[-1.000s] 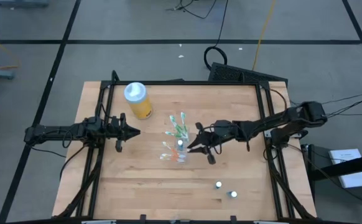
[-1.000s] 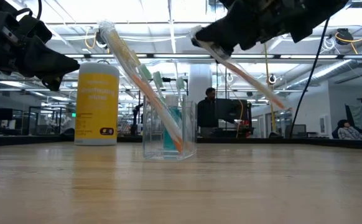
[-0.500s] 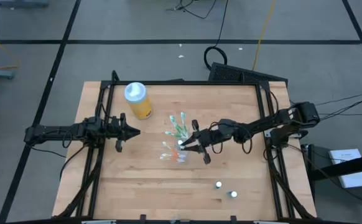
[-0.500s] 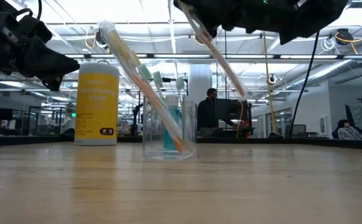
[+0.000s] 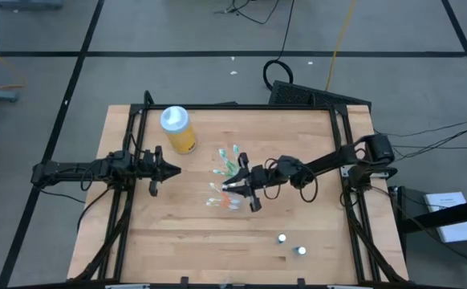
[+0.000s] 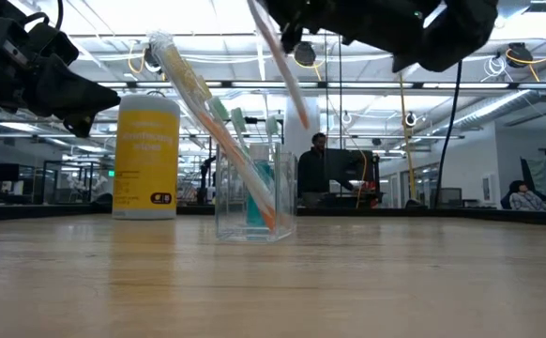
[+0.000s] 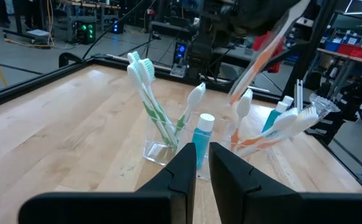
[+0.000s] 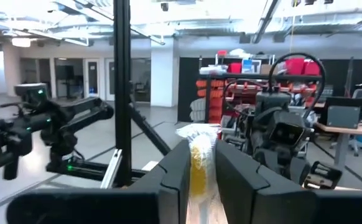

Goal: Pick & Place toothbrushing station
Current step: Put the orange toothbrush into the transparent organizer

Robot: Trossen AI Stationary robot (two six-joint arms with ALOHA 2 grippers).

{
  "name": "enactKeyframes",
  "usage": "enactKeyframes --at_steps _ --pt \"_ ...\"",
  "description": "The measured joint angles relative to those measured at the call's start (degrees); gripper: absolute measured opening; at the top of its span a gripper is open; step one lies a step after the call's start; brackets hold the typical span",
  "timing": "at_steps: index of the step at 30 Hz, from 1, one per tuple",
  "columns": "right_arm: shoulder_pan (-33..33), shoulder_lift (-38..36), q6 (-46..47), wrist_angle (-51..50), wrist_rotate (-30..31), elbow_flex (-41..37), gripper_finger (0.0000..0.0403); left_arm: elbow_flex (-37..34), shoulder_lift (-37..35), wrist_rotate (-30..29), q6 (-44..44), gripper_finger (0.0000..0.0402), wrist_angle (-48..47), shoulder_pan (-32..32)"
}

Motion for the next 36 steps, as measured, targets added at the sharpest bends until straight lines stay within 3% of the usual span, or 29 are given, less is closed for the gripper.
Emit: enactKeyframes --at_steps 10,23,36 --pt "0.3 4.6 -1.6 -0.1 1.7 5.2 0.0059 0.0 0.0 0.0 0.0 0.0049 0.0 0.0" --pt "0.7 10.6 0.0 5.2 3.0 5.2 0.0059 0.0 0.0 0.0 0.0 0.0049 0.0 0.0" --pt "1.4 10.2 -1.6 6.3 3.1 5.2 0.0059 0.0 0.0 0.0 0.0 0.0049 0.0 0.0"
